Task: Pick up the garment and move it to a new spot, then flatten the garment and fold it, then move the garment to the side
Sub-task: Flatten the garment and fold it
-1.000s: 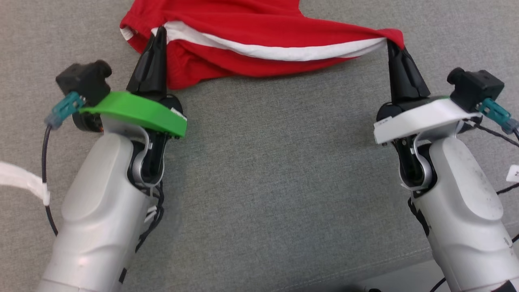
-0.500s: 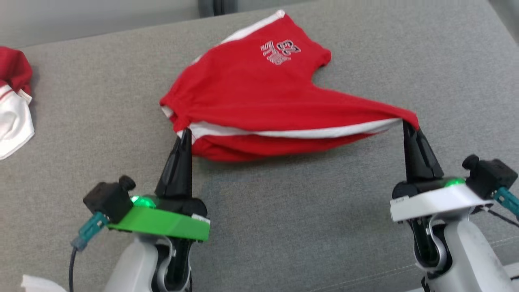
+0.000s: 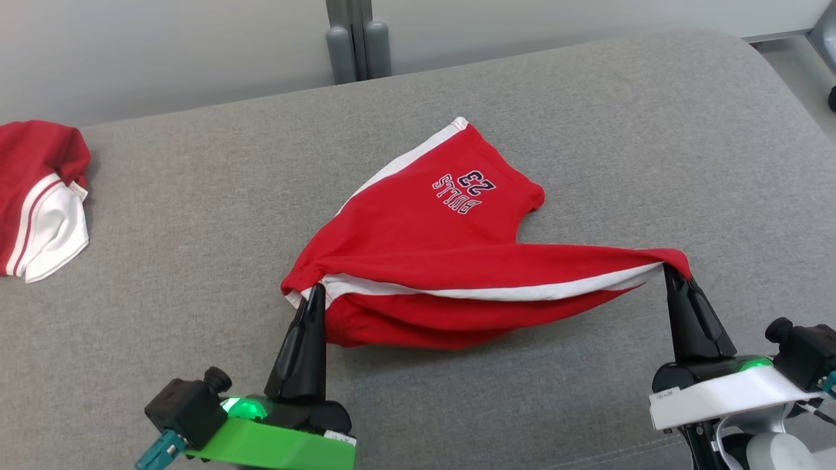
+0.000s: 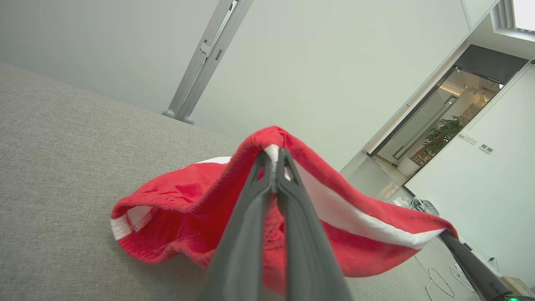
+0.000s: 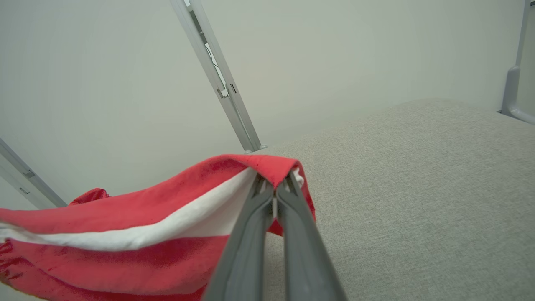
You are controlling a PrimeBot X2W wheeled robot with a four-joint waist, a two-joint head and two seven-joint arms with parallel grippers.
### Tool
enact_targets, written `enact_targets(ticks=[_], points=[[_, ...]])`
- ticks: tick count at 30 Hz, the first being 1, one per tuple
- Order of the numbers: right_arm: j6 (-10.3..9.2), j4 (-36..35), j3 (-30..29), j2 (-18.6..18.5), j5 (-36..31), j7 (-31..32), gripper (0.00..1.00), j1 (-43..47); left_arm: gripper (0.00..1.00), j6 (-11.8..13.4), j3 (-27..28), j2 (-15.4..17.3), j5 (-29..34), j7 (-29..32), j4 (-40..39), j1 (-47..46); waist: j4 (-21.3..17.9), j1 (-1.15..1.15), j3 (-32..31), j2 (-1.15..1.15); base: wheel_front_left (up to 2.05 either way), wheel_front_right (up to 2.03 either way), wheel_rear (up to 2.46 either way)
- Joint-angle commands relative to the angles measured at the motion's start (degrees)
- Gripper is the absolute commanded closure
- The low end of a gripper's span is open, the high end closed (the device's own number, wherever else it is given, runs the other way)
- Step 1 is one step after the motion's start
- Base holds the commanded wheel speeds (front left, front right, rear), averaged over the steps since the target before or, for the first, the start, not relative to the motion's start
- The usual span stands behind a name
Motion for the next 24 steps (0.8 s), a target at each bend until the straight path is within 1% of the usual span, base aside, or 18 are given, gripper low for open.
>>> enact_targets(ticks=[1,4,6,10,14,18,24], points=[[-0.04,0.45,-0.18,0.14,0.00,0.42,1.00,-1.35,1.00,0.23,-0.05,-0.22,0.14,-0.05,0.50,-0.13,1.76,0.00,1.88,0.00,0.00,0.00,0.00],[-0.04,2.55,-0.46,-0.88,-0.94,0.89,1.00,-3.28,1.00,0.08,-0.66,-0.64,0.22,-0.26,1.92,-1.47,2.99,0.00,3.24,0.00,0.00,0.00,0.00],[-0.04,4.66,-0.47,-1.03,-0.26,1.06,1.00,-5.24,1.00,0.12,-0.85,-0.96,-0.52,-0.22,3.44,-2.08,3.86,0.00,4.16,0.00,0.00,0.00,0.00],[-0.04,9.64,-0.18,-2.94,-0.08,1.62,1.00,-10.62,1.00,0.51,-1.42,-1.87,-2.27,0.91,7.97,-4.16,5.65,0.00,5.95,0.00,0.00,0.00,0.00],[-0.04,15.33,0.39,-4.64,-0.73,2.45,1.00,-17.69,1.00,1.68,-1.17,-2.60,-5.01,0.59,12.27,-8.04,7.46,0.00,7.68,0.00,0.00,0.00,0.00],[-0.05,21.36,1.70,-5.96,-0.54,3.67,1.00,-25.37,1.00,3.41,-1.75,-2.95,-8.35,0.50,16.58,-13.05,9.39,0.00,9.44,0.00,0.00,0.00,0.00],[-0.05,32.39,3.84,-8.38,1.56,5.84,1.00,-36.24,1.00,5.75,-5.36,-3.01,-12.91,-0.60,22.18,-21.60,12.71,0.00,12.53,0.00,0.00,0.00,0.00]])
